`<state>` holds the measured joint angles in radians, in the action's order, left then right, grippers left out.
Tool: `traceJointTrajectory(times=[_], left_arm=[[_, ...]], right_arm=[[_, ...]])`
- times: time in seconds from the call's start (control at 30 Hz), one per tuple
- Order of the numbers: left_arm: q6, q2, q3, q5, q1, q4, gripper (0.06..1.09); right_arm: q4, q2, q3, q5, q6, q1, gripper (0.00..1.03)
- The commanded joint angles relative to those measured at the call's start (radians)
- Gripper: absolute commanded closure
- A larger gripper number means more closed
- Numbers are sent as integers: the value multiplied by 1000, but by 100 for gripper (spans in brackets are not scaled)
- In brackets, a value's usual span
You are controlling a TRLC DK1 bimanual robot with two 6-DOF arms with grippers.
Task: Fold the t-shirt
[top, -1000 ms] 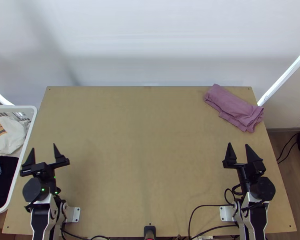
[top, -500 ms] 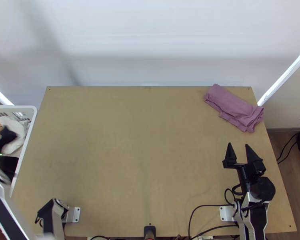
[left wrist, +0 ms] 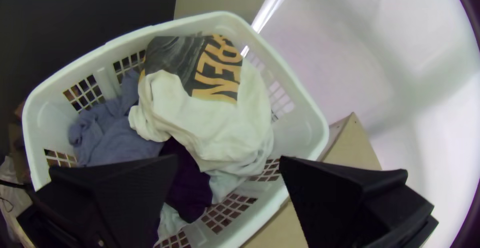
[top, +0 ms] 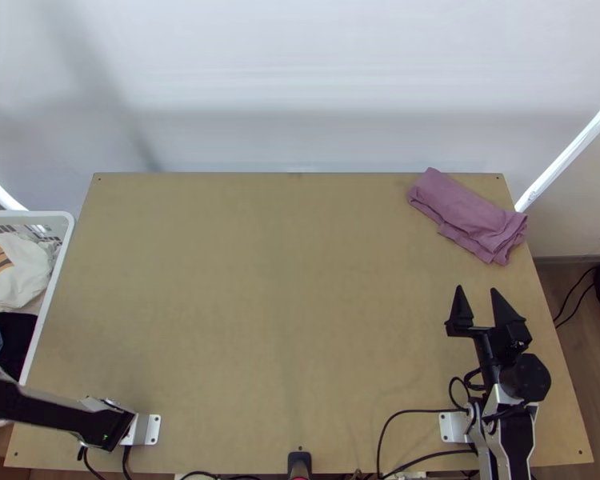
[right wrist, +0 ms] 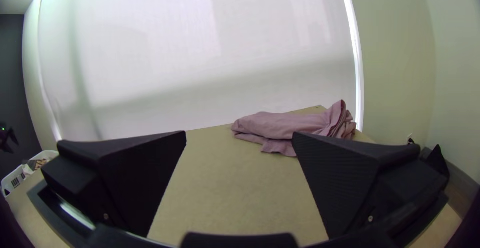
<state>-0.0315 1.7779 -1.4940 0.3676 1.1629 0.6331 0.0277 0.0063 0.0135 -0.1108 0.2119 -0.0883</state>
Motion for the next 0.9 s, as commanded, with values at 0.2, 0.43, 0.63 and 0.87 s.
traceJointTrajectory(times=[0.2, 0.43, 0.63, 0.87], left_arm=[[-105, 391, -308, 8, 26, 66, 10], [-130, 630, -555, -4, 24, 85, 10], [-151, 778, -733, -42, 9, 105, 11], [-174, 719, -732, 5, 0, 143, 105]], right_arm=[[-12, -8, -7, 10, 11, -2, 4], [-12, -8, -7, 10, 11, -2, 4], [-12, -8, -7, 10, 11, -2, 4], [-12, -8, -7, 10, 11, -2, 4]])
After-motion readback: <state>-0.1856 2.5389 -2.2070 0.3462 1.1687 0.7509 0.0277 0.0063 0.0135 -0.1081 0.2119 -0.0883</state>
